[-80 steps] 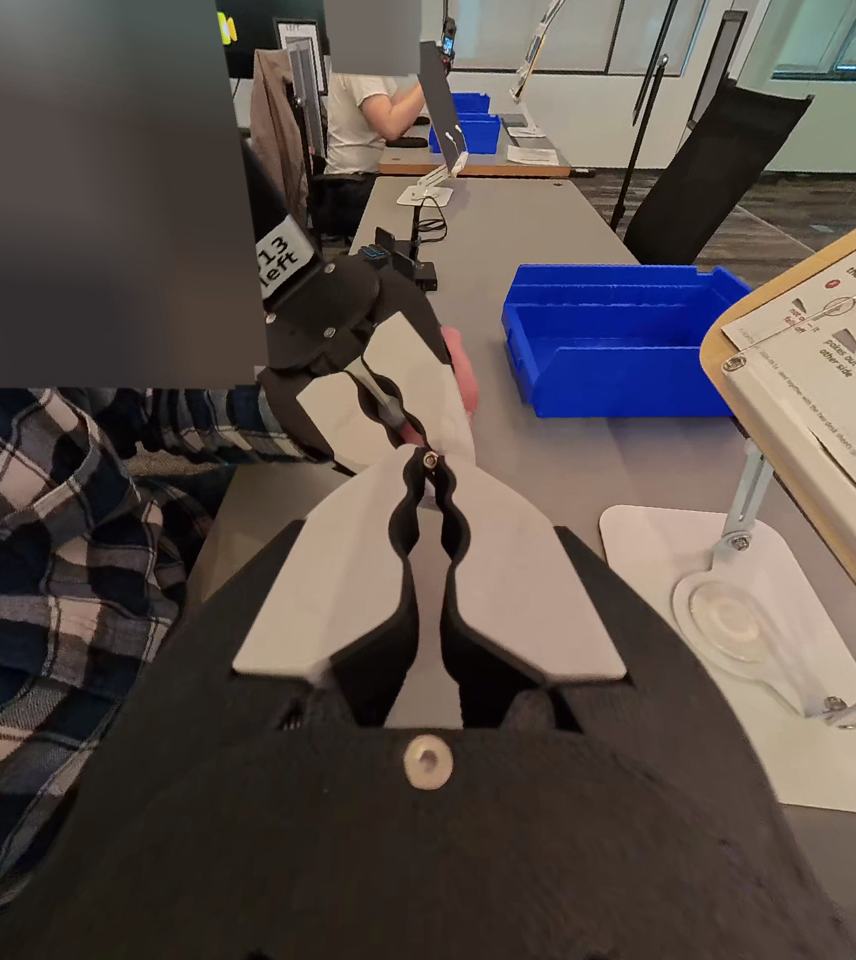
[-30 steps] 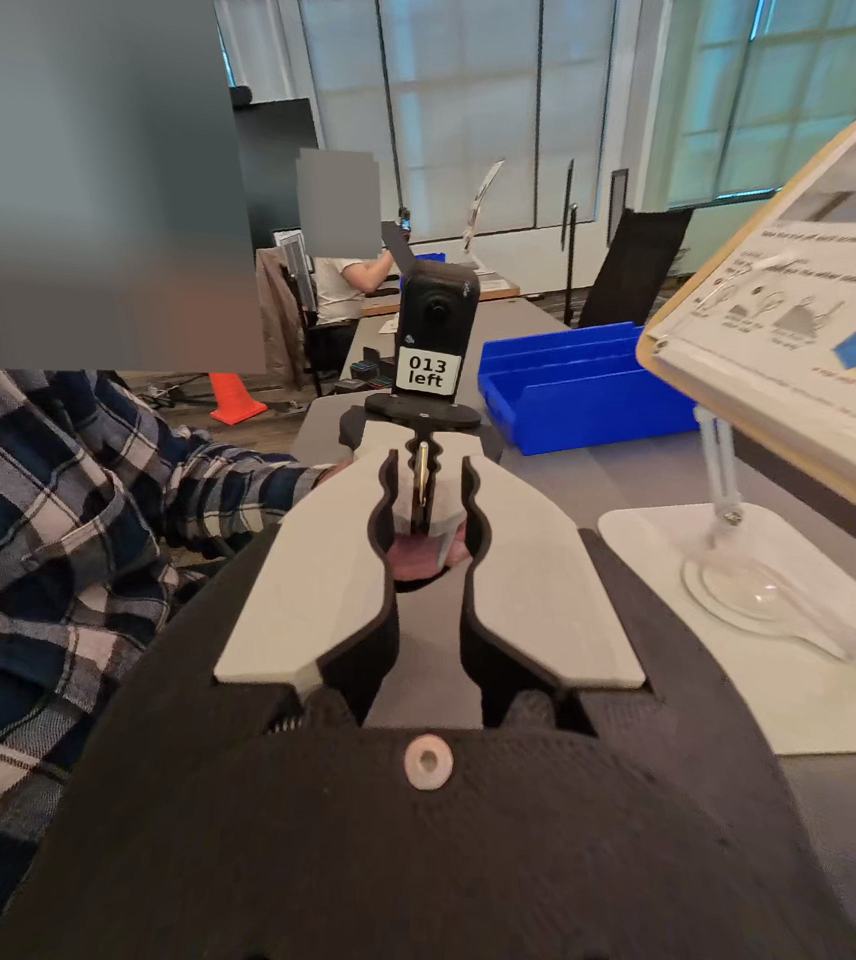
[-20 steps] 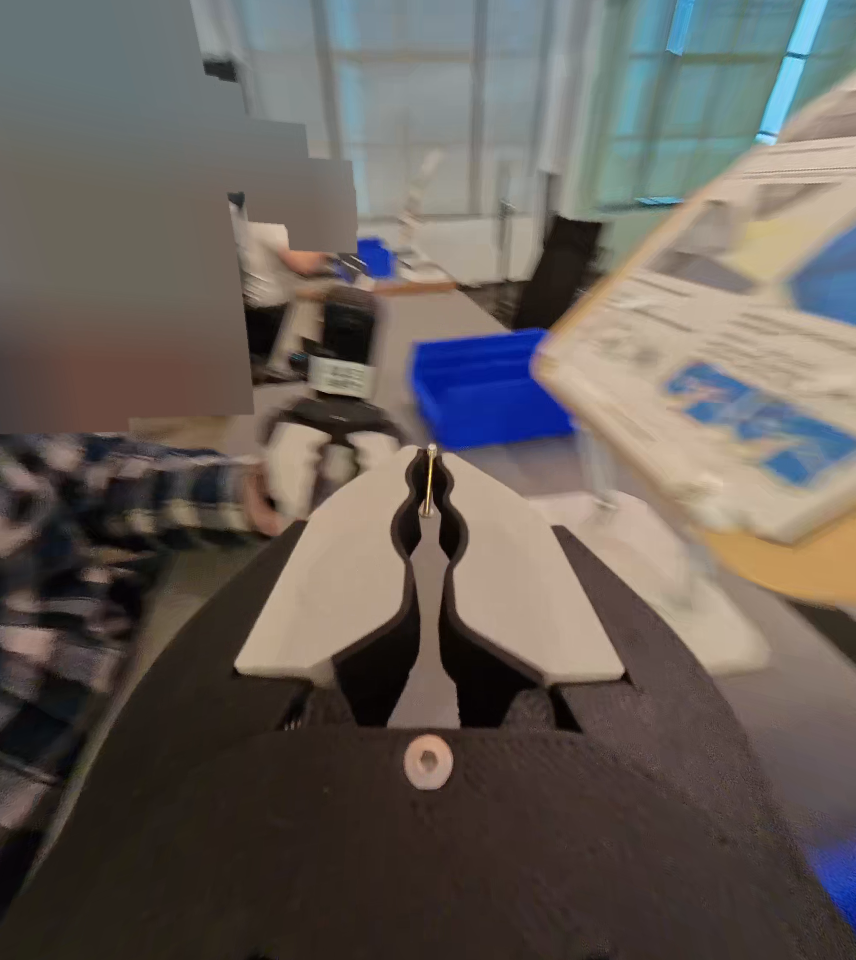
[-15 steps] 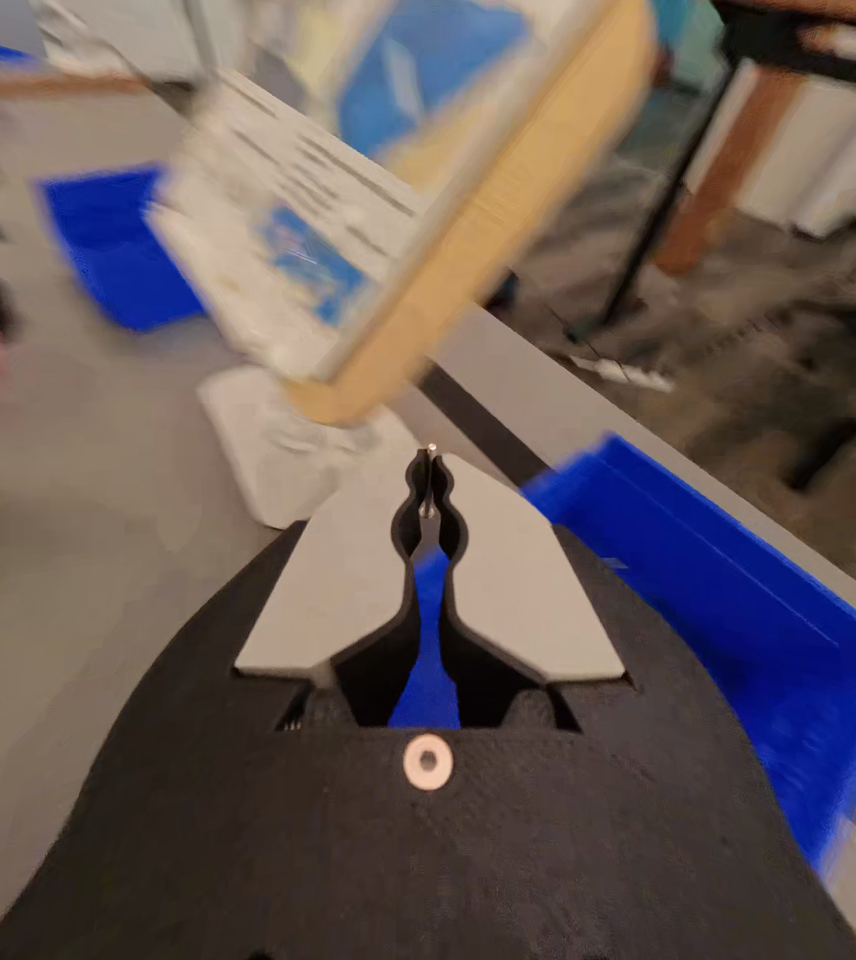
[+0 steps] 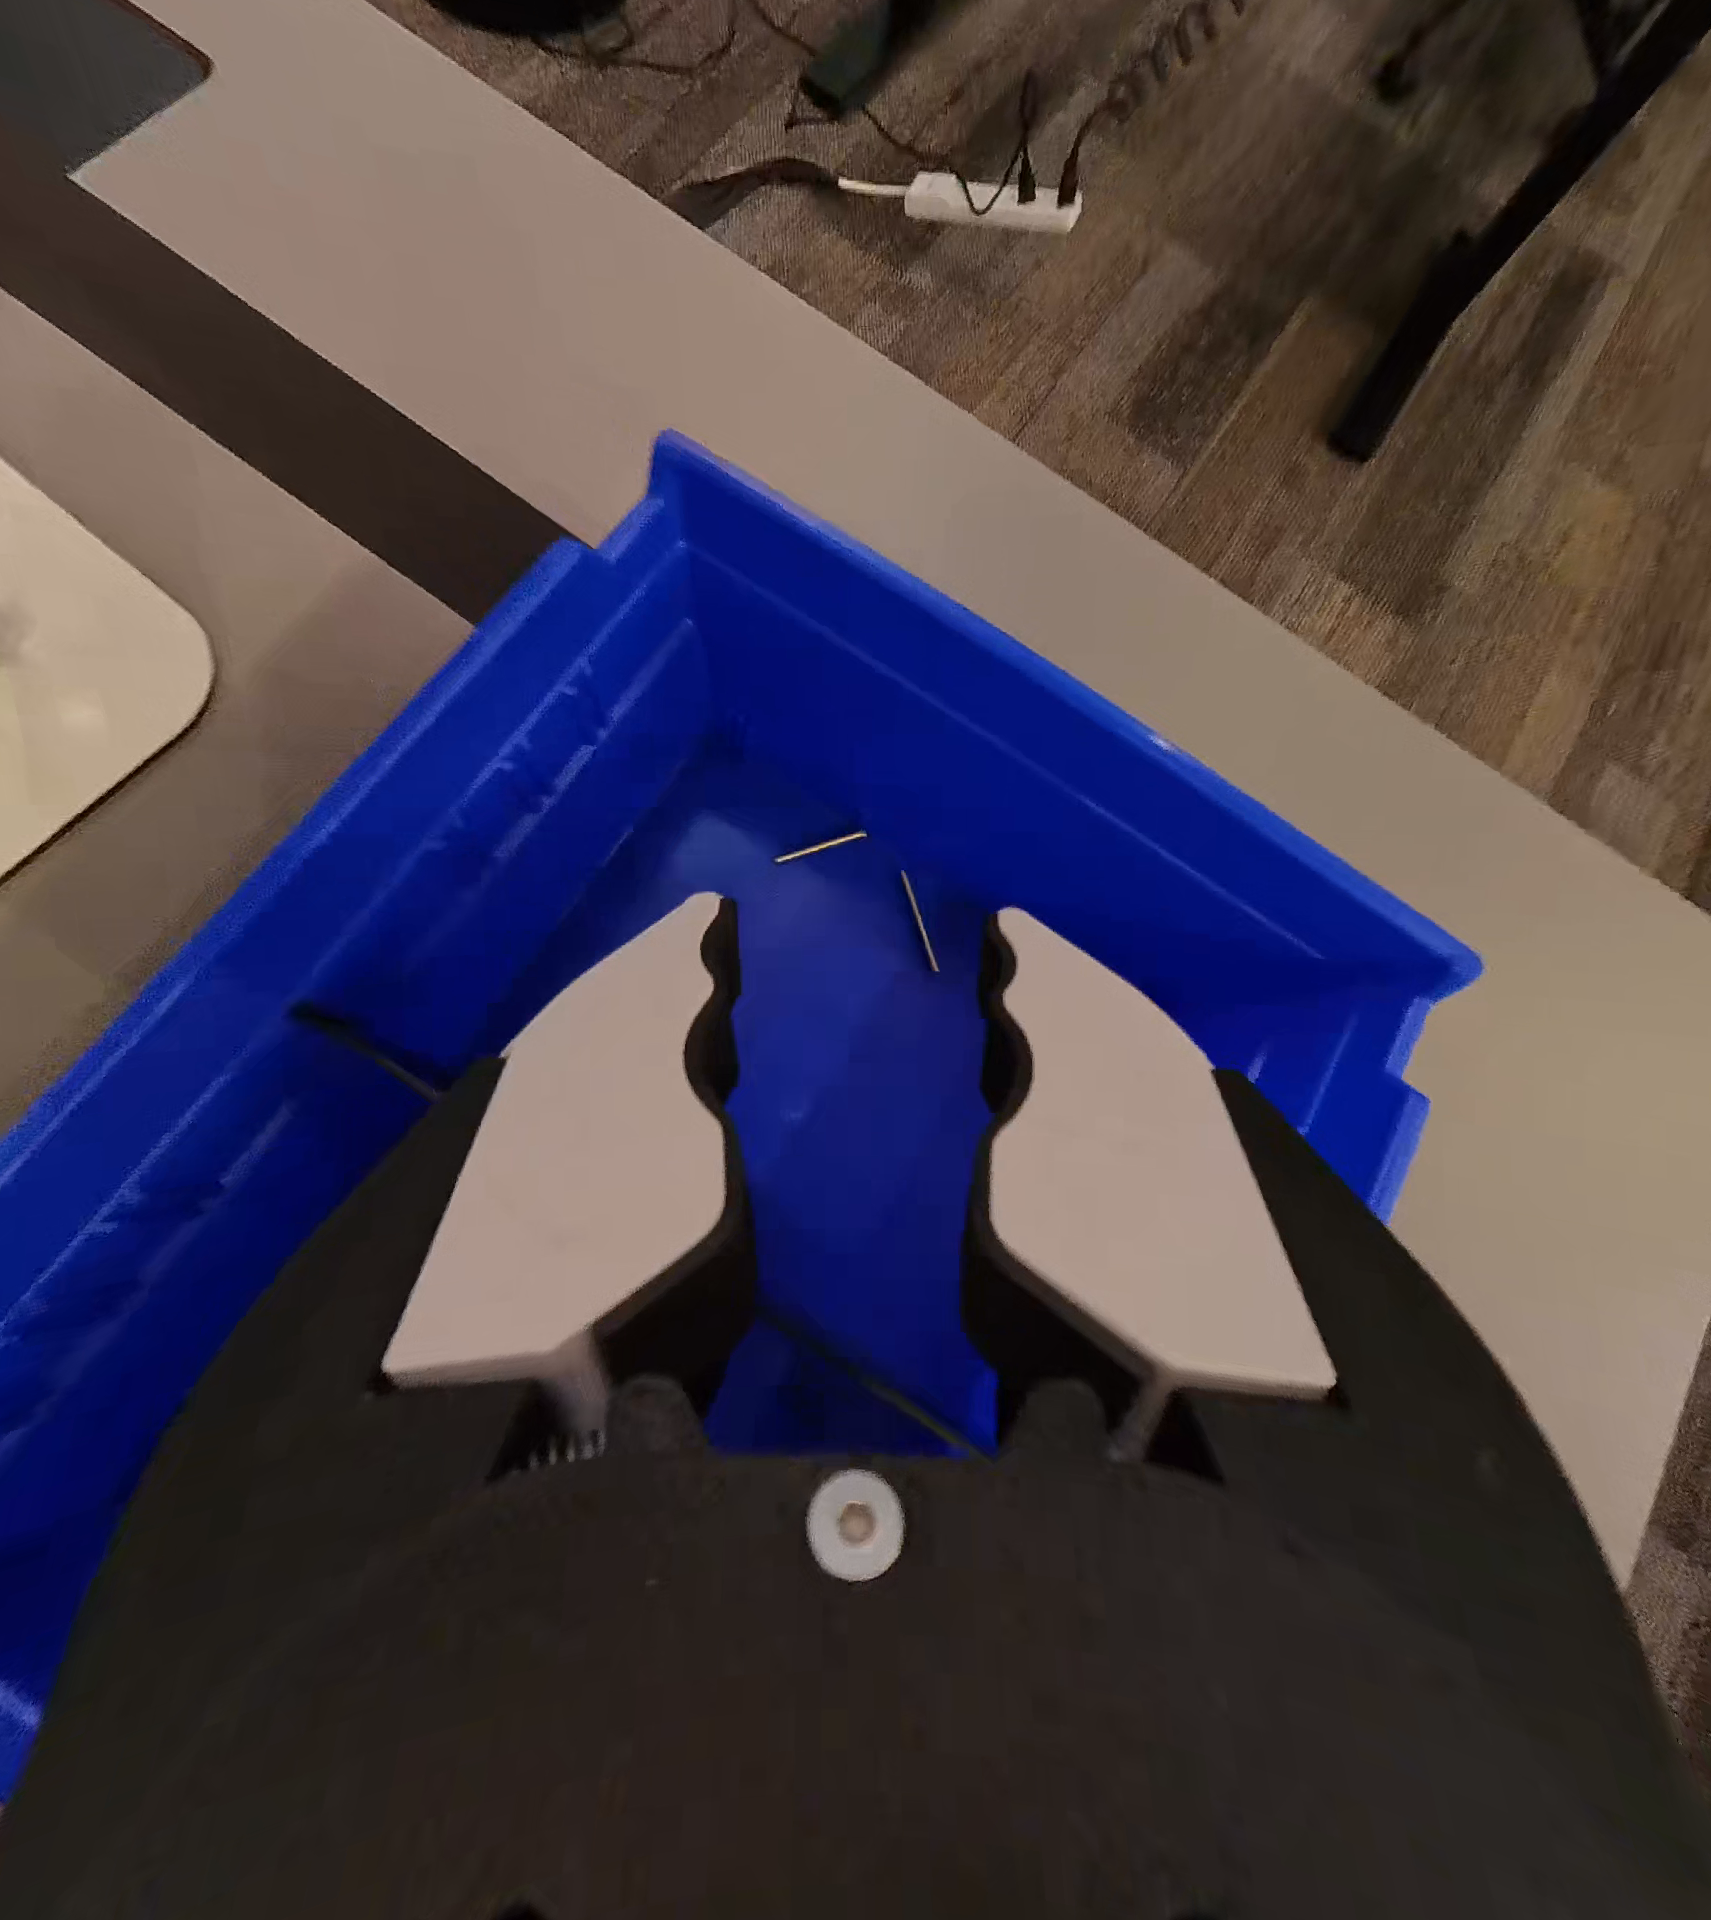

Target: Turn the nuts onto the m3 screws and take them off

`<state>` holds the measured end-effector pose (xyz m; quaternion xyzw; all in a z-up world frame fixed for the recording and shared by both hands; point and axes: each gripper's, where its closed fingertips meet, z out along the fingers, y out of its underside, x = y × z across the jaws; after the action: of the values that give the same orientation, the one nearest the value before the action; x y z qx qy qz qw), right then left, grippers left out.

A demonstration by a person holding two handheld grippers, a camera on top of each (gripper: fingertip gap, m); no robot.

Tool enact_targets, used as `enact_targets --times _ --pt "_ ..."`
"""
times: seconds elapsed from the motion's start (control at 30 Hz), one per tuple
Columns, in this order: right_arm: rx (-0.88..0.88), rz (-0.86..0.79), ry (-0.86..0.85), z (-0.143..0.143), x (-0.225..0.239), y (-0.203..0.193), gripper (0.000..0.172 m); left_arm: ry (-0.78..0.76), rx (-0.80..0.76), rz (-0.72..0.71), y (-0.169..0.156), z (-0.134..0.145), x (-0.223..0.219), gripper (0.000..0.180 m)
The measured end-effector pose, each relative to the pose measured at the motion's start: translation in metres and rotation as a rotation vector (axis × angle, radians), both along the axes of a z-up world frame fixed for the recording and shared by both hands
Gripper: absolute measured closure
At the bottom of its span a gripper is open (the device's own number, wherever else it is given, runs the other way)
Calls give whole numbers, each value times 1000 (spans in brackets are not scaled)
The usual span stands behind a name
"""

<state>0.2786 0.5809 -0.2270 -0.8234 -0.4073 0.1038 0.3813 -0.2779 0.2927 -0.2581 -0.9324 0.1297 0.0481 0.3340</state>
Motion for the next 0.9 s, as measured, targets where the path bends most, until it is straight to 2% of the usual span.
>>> enact_targets --times 0.03,0.1,0.17,0.3,0.47,0.67,0.9 --pt "9 15 4 3 -3 -7 127 -8 -66 11 3 -15 -10 159" --pt "31 46 13 10 -7 -21 131 -44 -158 31 10 -40 -22 159" --pt "57 77 11 17 -11 -35 137 -8 -220 43 15 -58 -33 158" --pt "88 118 10 29 -17 -56 143 18 -321 45 22 -83 -40 158" --pt "159 175 31 55 -32 -76 149 -78 -337 36 32 -86 -36 177" --pt "265 261 74 89 -54 -108 156 -4 -288 43 31 -83 -39 178" --pt "365 333 119 130 -70 -164 159 -178 -121 35 28 -46 -33 178"
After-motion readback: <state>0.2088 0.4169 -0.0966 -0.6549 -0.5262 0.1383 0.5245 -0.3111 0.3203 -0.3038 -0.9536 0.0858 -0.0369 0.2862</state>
